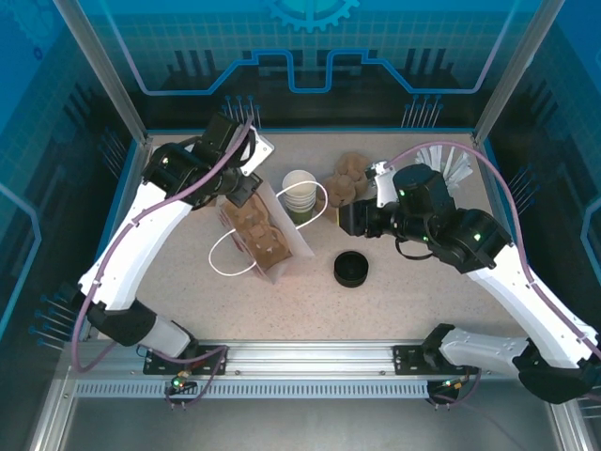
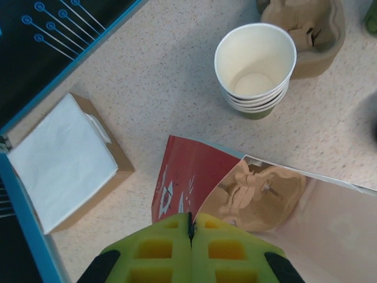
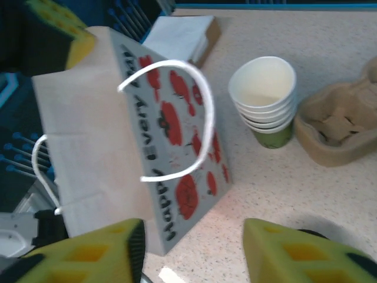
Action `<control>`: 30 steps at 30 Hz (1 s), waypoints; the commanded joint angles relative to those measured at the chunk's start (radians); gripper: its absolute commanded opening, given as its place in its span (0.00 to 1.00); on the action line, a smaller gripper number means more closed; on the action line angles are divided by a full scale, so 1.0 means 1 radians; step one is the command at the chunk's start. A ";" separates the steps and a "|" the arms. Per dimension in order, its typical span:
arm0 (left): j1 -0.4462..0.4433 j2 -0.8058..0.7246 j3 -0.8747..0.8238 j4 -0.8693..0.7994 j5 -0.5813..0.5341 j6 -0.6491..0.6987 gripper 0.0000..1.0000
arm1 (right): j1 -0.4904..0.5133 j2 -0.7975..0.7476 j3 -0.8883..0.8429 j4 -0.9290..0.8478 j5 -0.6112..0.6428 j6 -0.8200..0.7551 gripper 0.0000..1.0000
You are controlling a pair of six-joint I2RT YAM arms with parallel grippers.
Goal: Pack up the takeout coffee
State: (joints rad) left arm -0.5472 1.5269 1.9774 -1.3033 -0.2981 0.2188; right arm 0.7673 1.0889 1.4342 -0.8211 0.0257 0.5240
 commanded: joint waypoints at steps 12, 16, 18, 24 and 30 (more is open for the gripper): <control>-0.006 0.031 0.019 -0.056 0.201 -0.184 0.00 | 0.184 0.249 0.209 -0.023 0.042 -0.053 0.13; -0.004 0.022 0.000 -0.031 0.240 -0.190 0.00 | 0.198 0.341 0.246 0.011 0.032 -0.114 0.12; -0.001 0.030 0.004 -0.039 0.240 -0.198 0.00 | 0.204 0.396 0.283 -0.005 0.028 -0.162 0.12; 0.092 0.002 -0.067 0.004 0.393 -0.225 0.00 | 0.210 0.496 0.297 -0.009 0.002 -0.264 0.11; 0.181 -0.034 -0.161 0.063 0.539 -0.218 0.00 | 0.214 0.538 0.271 0.005 -0.024 -0.361 0.11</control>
State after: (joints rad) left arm -0.3862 1.5269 1.8427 -1.2877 0.1204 0.0193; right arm 0.9634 1.6135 1.7130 -0.8253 0.0349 0.2447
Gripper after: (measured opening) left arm 0.045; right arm 0.111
